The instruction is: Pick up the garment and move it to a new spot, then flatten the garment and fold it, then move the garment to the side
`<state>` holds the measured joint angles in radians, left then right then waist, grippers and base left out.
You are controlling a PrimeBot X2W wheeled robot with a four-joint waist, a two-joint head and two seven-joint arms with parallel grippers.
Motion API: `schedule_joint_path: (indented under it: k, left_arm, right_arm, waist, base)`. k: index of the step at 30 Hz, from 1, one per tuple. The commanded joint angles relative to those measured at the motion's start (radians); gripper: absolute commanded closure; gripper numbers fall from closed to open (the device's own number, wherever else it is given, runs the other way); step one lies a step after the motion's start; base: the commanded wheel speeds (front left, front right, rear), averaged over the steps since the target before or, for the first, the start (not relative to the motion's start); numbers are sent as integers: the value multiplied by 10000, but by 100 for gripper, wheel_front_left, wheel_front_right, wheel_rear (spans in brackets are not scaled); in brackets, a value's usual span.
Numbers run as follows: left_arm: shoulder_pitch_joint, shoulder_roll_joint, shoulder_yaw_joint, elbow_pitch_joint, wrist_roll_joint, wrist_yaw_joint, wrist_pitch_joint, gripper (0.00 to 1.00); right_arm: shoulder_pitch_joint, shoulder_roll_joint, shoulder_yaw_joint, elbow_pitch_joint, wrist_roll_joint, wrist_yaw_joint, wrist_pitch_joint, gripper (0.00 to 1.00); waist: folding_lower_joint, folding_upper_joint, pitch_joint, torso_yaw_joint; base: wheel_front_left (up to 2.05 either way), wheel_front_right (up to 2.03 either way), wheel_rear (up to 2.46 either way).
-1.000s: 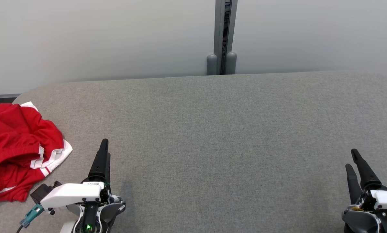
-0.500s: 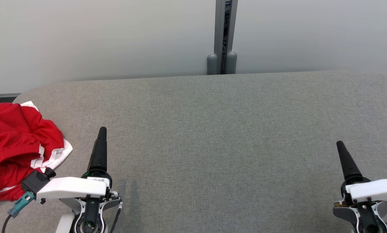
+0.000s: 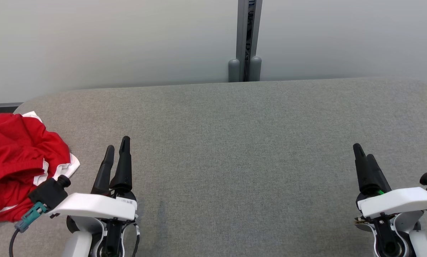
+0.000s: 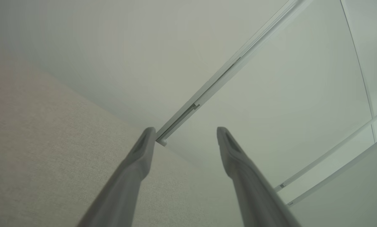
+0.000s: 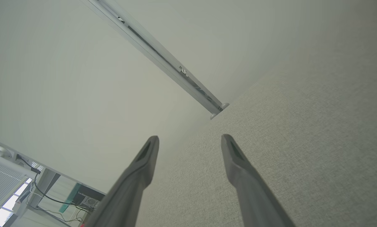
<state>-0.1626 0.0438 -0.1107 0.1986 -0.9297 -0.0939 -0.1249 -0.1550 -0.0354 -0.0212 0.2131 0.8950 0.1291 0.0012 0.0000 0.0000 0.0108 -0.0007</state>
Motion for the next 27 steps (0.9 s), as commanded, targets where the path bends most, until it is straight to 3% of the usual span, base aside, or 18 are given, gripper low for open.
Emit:
schedule_joint_path:
  k: [1, 27]
  left_arm:
    - [-19, 38, 8, -226, 418, 95, -89, 0]
    - [308, 56, -133, -725, 3732, 489, -598, 0]
  right_arm:
    - [-188, -102, 143, -93, -309, 19, -147, 0]
    - [-315, -157, 1310, -347, -2978, 22, -1133, 0]
  waist:
    - [0, 0, -6, -5]
    - [0, 0, -25, -32]
  base:
    - [0, 0, 0]
    - [0, 0, 0]
